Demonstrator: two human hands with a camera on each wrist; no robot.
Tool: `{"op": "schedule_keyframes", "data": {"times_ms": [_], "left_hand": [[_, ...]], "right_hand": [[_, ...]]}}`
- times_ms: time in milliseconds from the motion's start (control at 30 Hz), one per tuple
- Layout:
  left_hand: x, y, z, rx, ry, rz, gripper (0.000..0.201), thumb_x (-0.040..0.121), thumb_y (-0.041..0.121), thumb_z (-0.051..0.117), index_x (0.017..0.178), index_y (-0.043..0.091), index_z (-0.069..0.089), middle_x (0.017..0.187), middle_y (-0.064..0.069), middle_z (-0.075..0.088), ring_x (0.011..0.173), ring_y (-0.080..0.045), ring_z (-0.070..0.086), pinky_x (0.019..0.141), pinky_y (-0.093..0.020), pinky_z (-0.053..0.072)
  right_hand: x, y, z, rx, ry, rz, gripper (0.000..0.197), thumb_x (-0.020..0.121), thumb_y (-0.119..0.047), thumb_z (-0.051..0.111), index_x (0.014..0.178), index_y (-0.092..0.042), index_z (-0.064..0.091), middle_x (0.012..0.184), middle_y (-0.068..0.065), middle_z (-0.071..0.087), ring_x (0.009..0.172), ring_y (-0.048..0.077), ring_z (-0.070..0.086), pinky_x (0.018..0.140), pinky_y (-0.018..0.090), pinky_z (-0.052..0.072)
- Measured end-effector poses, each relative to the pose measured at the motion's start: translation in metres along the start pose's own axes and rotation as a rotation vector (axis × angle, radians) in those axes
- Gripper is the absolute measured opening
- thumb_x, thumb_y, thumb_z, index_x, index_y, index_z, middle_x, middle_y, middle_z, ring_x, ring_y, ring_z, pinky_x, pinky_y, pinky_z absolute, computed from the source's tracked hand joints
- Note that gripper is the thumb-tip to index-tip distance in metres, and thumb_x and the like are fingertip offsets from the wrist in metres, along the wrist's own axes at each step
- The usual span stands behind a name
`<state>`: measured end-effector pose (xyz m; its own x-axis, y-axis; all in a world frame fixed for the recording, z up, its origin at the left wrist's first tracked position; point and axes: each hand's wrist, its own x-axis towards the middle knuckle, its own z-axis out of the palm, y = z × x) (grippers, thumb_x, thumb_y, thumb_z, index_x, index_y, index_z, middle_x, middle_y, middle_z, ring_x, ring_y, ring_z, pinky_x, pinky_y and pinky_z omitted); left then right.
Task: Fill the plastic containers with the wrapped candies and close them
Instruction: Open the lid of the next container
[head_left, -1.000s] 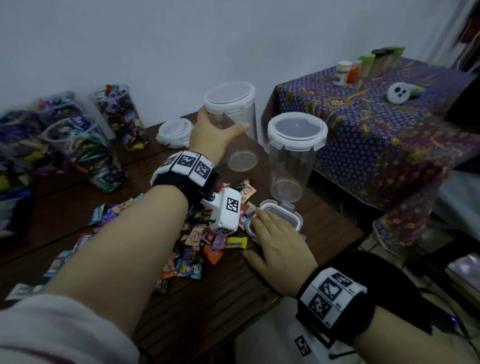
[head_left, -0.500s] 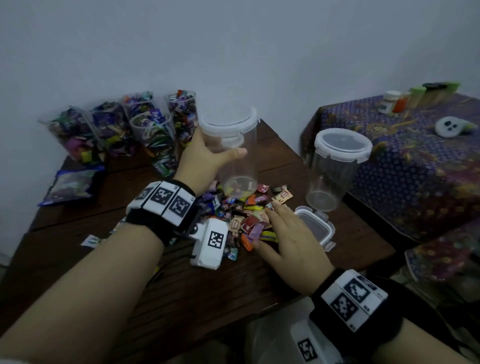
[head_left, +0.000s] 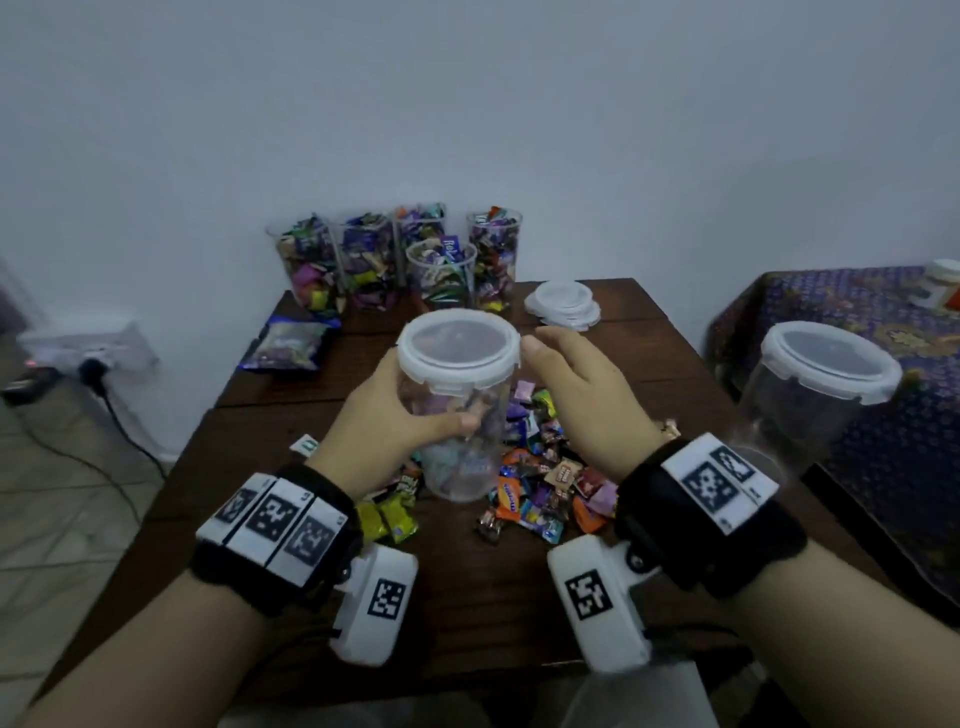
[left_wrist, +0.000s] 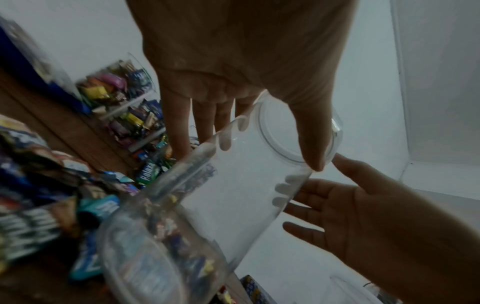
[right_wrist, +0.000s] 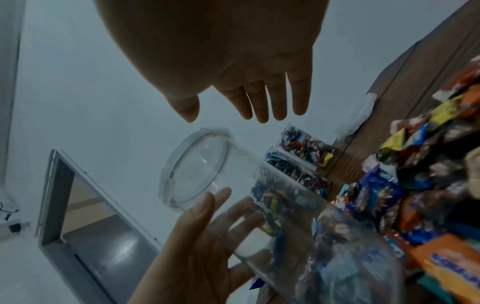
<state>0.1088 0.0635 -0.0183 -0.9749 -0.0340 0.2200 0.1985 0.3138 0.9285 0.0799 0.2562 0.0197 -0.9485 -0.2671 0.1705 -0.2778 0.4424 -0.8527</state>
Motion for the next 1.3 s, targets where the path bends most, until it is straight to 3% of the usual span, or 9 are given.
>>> {"op": "schedule_keyframes", "data": {"times_ms": [133, 300, 367, 567, 900, 1000, 1100, 1167, 1300], "left_hand": [[-0.011, -0.006, -0.008, 0.055, -0.002, -0.032, 0.092, 0.054, 0.051, 0.082, 0.135, 0.040, 0.041, 0.125, 0.028, 0.055, 0.116, 0.007, 0.050, 0.103, -0.034, 0.043], [-0.016, -0.009, -0.007, 0.083, -0.047, -0.067, 0.090, 0.049, 0.056, 0.081, 0.129, 0.051, 0.039, 0.125, 0.025, 0.055, 0.117, 0.003, 0.051, 0.100, -0.037, 0.045], [-0.017, -0.010, -0.006, 0.088, -0.062, -0.073, 0.086, 0.048, 0.055, 0.081, 0.122, 0.057, 0.038, 0.123, 0.027, 0.055, 0.115, 0.005, 0.051, 0.098, -0.031, 0.045], [-0.019, -0.013, -0.006, 0.026, -0.110, -0.082, 0.091, 0.047, 0.048, 0.083, 0.127, 0.047, 0.040, 0.121, 0.026, 0.058, 0.114, 0.007, 0.052, 0.093, -0.016, 0.043], [-0.022, -0.015, -0.012, -0.040, -0.164, -0.119, 0.088, 0.054, 0.033, 0.087, 0.127, 0.044, 0.040, 0.123, 0.027, 0.057, 0.116, 0.007, 0.052, 0.090, -0.010, 0.044], [-0.023, -0.015, -0.010, -0.052, -0.147, -0.130, 0.085, 0.049, 0.040, 0.084, 0.124, 0.046, 0.042, 0.119, 0.030, 0.059, 0.114, 0.007, 0.054, 0.090, -0.011, 0.044], [-0.025, -0.015, -0.009, -0.044, -0.145, -0.112, 0.086, 0.055, 0.032, 0.090, 0.124, 0.045, 0.041, 0.119, 0.032, 0.058, 0.114, 0.008, 0.053, 0.089, -0.008, 0.043], [-0.026, -0.015, -0.008, -0.050, -0.144, -0.110, 0.082, 0.059, 0.031, 0.085, 0.125, 0.046, 0.039, 0.120, 0.031, 0.058, 0.115, 0.007, 0.053, 0.088, -0.009, 0.043], [-0.027, -0.012, -0.006, -0.024, -0.153, -0.103, 0.078, 0.061, 0.032, 0.079, 0.124, 0.049, 0.037, 0.117, 0.038, 0.055, 0.111, 0.012, 0.052, 0.086, -0.006, 0.042]], "right_hand": [[0.016, -0.008, 0.015, 0.041, -0.035, -0.023, 0.046, 0.095, -0.049, 0.041, 0.120, -0.015, 0.059, 0.118, 0.003, 0.060, 0.111, 0.018, 0.052, 0.100, 0.044, 0.039], [0.024, -0.011, 0.022, 0.055, -0.059, -0.018, 0.036, 0.095, -0.045, 0.045, 0.096, -0.015, 0.066, 0.098, 0.003, 0.065, 0.097, 0.020, 0.058, 0.092, 0.048, 0.044], [0.026, -0.011, 0.022, 0.034, -0.079, 0.003, 0.034, 0.095, -0.041, 0.047, 0.093, -0.013, 0.066, 0.095, 0.003, 0.065, 0.095, 0.022, 0.059, 0.091, 0.048, 0.045], [0.037, -0.011, 0.024, 0.028, -0.156, 0.023, 0.015, 0.090, -0.021, 0.053, 0.096, -0.016, 0.066, 0.098, 0.002, 0.064, 0.100, 0.022, 0.057, 0.092, 0.041, 0.045], [0.050, -0.015, 0.032, 0.040, -0.251, 0.000, 0.034, 0.093, -0.031, 0.056, 0.086, 0.001, 0.066, 0.072, 0.001, 0.061, 0.068, 0.014, 0.053, 0.072, 0.032, 0.041], [0.042, -0.008, 0.030, -0.018, -0.172, -0.012, 0.039, 0.091, -0.037, 0.055, 0.084, 0.001, 0.062, 0.075, 0.012, 0.061, 0.071, 0.022, 0.055, 0.074, 0.041, 0.046], [0.026, -0.001, 0.025, -0.086, -0.111, -0.012, 0.052, 0.089, -0.048, 0.054, 0.076, 0.003, 0.051, 0.071, 0.017, 0.054, 0.070, 0.033, 0.053, 0.071, 0.046, 0.046], [0.018, 0.002, 0.021, -0.074, -0.107, -0.001, 0.059, 0.088, -0.053, 0.051, 0.072, 0.004, 0.049, 0.063, 0.009, 0.043, 0.059, 0.023, 0.044, 0.062, 0.040, 0.039], [0.014, 0.002, 0.017, 0.043, -0.150, 0.087, 0.060, 0.090, -0.051, 0.050, 0.077, 0.007, 0.059, 0.051, 0.002, 0.043, 0.045, 0.010, 0.038, 0.053, 0.027, 0.034]]}}
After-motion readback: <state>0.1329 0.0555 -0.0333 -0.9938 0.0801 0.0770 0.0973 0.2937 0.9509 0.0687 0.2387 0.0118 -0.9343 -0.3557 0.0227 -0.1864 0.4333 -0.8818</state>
